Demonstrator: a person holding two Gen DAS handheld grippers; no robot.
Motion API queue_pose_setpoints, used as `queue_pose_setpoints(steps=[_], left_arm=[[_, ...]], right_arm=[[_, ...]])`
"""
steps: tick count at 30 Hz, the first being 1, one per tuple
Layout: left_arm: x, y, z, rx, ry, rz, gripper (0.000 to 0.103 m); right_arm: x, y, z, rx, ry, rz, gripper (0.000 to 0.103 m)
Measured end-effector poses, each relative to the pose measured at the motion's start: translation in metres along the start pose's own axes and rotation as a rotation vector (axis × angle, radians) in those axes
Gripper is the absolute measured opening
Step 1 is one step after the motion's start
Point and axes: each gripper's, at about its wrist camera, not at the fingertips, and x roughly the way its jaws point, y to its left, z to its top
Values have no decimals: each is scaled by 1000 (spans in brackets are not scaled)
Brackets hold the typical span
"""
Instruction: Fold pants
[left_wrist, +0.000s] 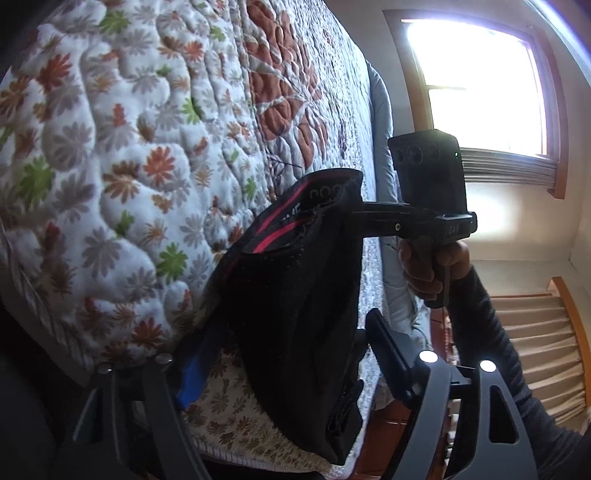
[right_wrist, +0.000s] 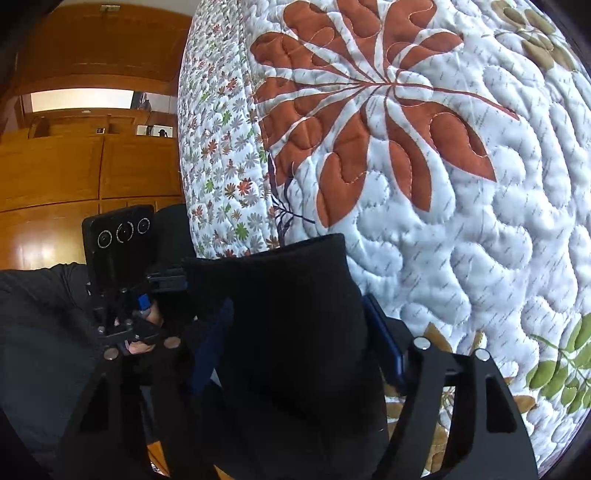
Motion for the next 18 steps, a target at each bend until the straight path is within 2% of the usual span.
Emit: queue_pose_setpoints(steps=[1,2,4,7,11,18], left_arm=[[-2,1,-1,2,-1,21,52],[-3,3,-2,-5,0,40,47],[-5,4,-1,-18,2,52,37],[-8,1,-2,-14,-3,74,30],[-16,-17,-2,28,-8,85,27],[-39,-79,-14,181,-15,111,26]], right_arm=[[0,-1,0,2,0,-6,58],[-5,-3,-3,7,-2,-12,50],[-8,-3,-5,11,-8,-19,42],[-15,6,-11,0,-33,-51,39],[-24,27,-20,-12,-70,-126,38],[-57,87,-50,-46,-152,-305,36]])
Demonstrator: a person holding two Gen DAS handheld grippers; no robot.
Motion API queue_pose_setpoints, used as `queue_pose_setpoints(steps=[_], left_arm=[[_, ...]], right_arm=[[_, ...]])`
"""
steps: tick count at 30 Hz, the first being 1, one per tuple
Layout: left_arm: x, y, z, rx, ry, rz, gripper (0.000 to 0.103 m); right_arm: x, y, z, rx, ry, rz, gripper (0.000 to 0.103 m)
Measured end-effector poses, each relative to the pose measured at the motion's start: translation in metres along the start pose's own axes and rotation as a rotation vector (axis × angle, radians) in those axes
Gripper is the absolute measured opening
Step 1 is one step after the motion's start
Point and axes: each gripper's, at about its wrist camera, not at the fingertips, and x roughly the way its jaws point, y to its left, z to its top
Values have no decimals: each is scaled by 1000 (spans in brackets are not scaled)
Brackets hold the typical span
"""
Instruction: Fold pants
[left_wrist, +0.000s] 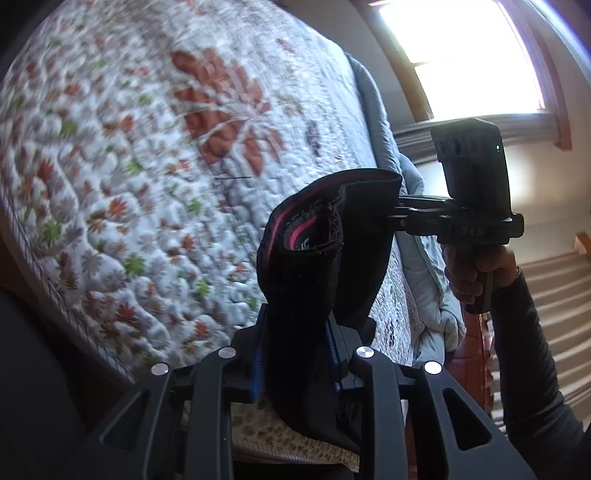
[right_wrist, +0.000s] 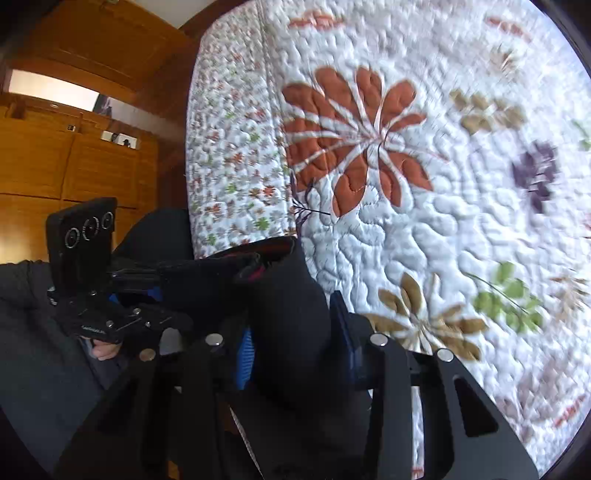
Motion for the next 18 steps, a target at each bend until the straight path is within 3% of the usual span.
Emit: queue_pose_setpoints(steps=[12,18], left_arm=[[-36,-130,-34,315,-3,21,26],[-44,-173,-58,432,4,15,26]], right_arm=[[-105,69,-75,36,-158,-221,33],[-141,95,-120,78,-221,-305,32]])
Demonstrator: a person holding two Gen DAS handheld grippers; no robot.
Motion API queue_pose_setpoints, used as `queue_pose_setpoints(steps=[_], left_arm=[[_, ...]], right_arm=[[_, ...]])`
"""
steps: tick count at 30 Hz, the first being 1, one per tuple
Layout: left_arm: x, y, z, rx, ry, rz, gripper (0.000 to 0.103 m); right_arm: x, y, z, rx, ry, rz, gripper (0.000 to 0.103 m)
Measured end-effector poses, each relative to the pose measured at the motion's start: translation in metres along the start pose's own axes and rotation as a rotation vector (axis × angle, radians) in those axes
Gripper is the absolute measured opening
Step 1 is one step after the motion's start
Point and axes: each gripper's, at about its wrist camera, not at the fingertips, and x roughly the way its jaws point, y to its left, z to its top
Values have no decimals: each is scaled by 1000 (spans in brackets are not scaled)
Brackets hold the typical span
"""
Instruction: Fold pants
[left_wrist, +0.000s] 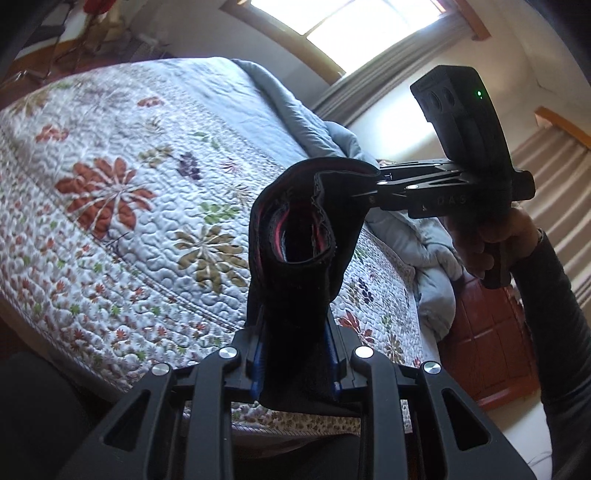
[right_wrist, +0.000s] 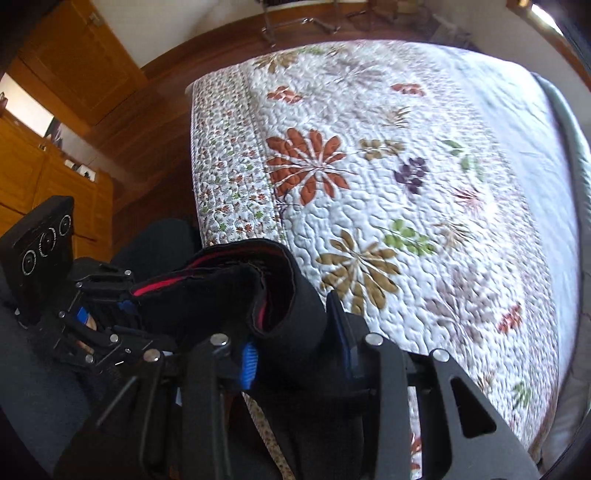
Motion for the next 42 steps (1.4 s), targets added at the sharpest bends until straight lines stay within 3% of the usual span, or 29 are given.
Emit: queue_pose_setpoints(steps=[11,42], left_arm=[[-1,-67,-12,168,20,-7,26],[31,-162,-47,409,91,-10,26]], right_arm=[[-54,0,-58,66,-84,-98,31],[-96,-5,-160,149,-131,-268,30]])
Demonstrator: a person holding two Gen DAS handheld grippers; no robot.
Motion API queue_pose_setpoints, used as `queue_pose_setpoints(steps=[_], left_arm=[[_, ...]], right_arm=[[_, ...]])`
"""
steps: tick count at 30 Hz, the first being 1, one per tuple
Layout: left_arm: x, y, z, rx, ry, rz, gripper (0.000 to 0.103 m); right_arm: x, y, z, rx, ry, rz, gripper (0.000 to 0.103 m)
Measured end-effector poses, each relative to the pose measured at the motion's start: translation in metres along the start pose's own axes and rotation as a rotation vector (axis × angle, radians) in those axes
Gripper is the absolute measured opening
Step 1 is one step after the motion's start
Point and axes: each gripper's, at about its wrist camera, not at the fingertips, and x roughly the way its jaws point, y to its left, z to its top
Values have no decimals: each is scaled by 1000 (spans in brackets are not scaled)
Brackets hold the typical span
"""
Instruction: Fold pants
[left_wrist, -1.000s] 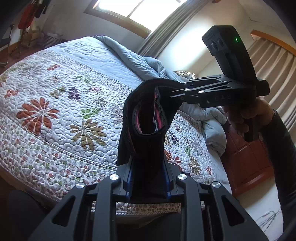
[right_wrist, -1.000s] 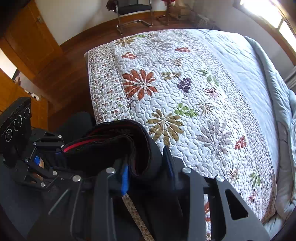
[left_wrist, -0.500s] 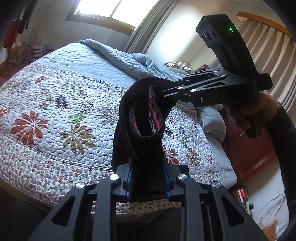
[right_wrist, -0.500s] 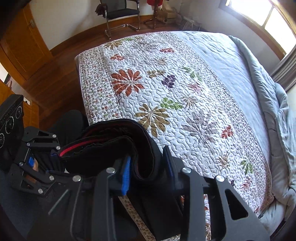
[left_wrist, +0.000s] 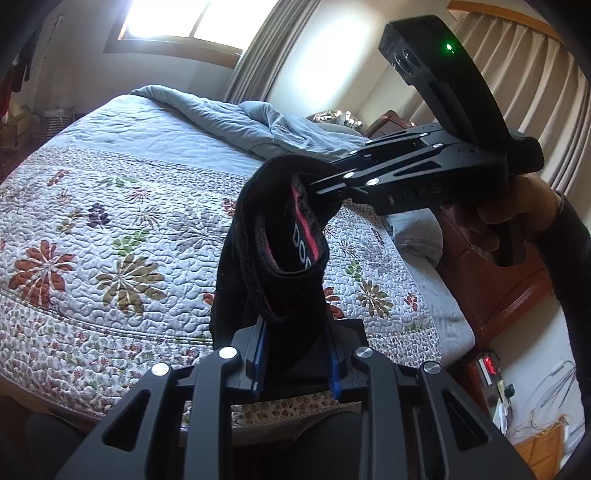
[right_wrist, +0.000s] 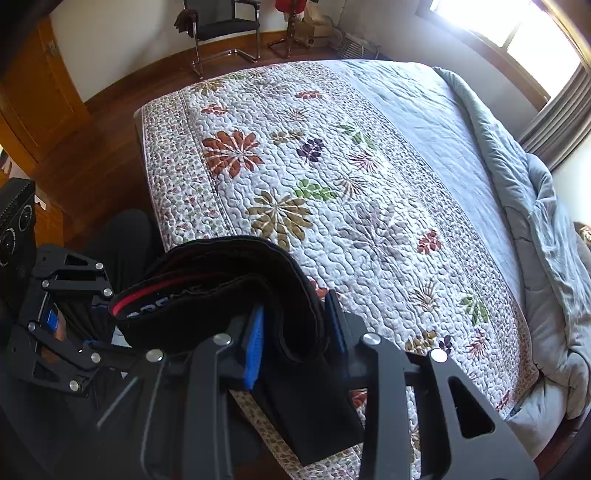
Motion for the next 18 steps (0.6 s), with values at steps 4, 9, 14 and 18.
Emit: queue_pose_setpoints(steps=[4,9,14,18], left_arm=[[5,-12,-1,26,8,-1,26],[14,-24,-3,47,21,-4,26],[23,-37,-4,67,33,-12,26],[30,-47,-4,85,44,-23,26]], right_arm=[[-3,-3,-11,6,-3,-12,30],[-3,-10,-26,17,1,-25,30],[-2,-17,-40,24,-1,-34,30],[-2,-23,-49,32,-4,-40,29]])
